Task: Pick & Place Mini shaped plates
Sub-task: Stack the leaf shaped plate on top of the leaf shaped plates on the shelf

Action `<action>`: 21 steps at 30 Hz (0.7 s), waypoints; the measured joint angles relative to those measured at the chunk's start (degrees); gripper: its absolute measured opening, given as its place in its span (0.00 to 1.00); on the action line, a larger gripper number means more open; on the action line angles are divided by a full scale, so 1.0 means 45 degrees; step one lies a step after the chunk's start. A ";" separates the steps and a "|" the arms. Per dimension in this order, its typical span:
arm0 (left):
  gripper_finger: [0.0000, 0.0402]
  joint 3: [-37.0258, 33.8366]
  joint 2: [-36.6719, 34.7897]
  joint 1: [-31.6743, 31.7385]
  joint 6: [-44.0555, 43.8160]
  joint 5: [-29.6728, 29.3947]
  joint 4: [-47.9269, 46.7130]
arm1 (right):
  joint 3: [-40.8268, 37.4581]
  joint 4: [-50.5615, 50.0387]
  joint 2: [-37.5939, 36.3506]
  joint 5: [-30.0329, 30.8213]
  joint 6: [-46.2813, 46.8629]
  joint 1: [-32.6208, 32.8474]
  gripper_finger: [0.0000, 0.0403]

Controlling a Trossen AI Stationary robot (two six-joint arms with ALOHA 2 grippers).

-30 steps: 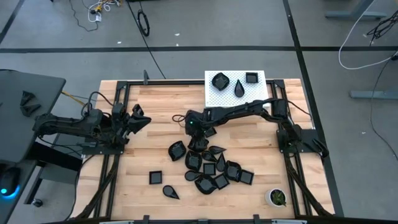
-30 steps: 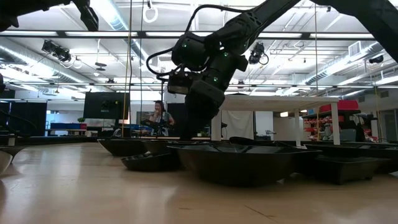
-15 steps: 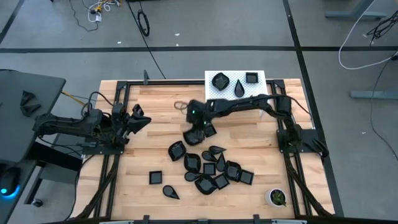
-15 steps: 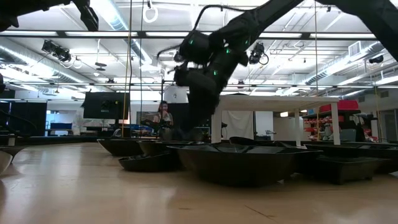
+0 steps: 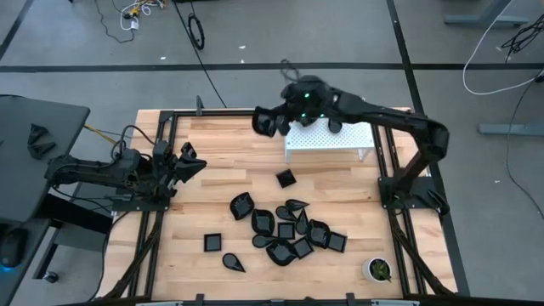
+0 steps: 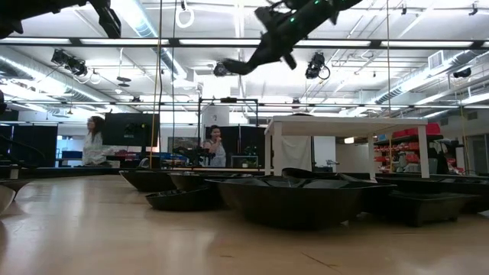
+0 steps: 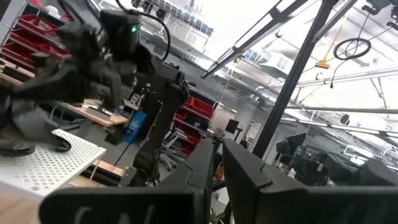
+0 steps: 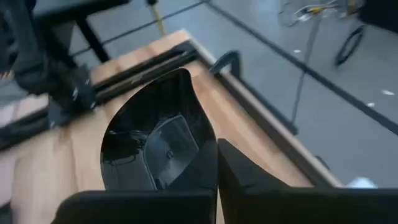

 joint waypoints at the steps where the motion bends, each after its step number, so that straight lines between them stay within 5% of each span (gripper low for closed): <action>1: 0.10 0.0004 0.0004 0.0004 0.0000 0.0004 -0.0004 | 0.0000 -0.0101 -0.0205 0.0163 0.0091 -0.0092 0.00; 13: 0.10 0.0002 0.0002 0.0000 0.0000 0.0004 -0.0004 | -0.0266 -0.3515 -0.1269 0.3029 0.1426 -0.1345 0.00; 21: 0.10 0.0000 0.0002 -0.0001 0.0000 0.0004 -0.0009 | -0.3383 -0.1746 -0.2551 0.3671 0.3221 -0.2162 0.01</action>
